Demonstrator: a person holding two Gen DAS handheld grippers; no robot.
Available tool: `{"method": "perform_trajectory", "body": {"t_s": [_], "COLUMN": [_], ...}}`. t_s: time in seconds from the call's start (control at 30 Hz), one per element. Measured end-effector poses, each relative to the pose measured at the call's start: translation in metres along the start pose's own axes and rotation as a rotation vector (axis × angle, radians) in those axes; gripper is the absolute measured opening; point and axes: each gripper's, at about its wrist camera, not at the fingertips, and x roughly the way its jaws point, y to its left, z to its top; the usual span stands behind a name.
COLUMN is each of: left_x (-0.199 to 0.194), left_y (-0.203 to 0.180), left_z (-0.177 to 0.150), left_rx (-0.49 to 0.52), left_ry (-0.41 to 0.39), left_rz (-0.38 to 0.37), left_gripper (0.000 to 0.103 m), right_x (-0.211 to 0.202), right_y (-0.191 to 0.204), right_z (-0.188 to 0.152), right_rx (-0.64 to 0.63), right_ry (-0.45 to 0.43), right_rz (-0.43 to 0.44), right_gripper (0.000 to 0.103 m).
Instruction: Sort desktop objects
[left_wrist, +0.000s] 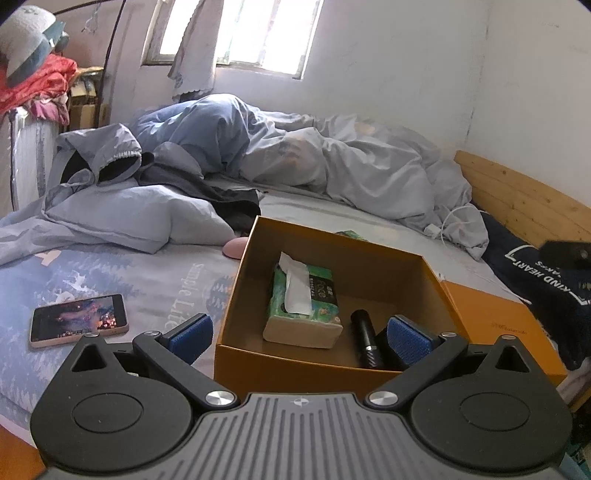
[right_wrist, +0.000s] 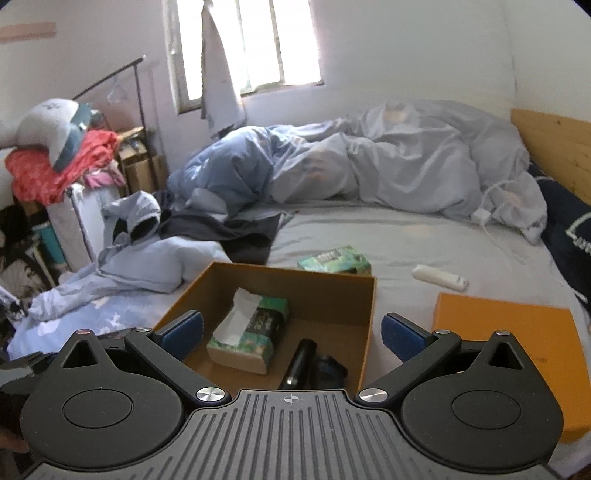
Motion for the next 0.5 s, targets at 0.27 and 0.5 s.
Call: {"method": "perform_trajectory", "body": {"t_s": [0.27,0.5], "left_x": [0.008,0.016], "left_y": [0.002,0.004], "left_z": [0.005,0.009], "left_rx": [-0.017,-0.009], "left_ry": [-0.001,0.008], "left_rz": [0.016,0.039], "left_gripper": [0.103,0.103], "right_x": [0.031,0.054], "right_y": [0.006,0.004], "right_z": [0.044,0.076], "right_rx": [-0.045,-0.04], "right_ry": [0.01,0.007], "right_rz": [0.017,0.019], "right_gripper": [0.103,0.103]}}
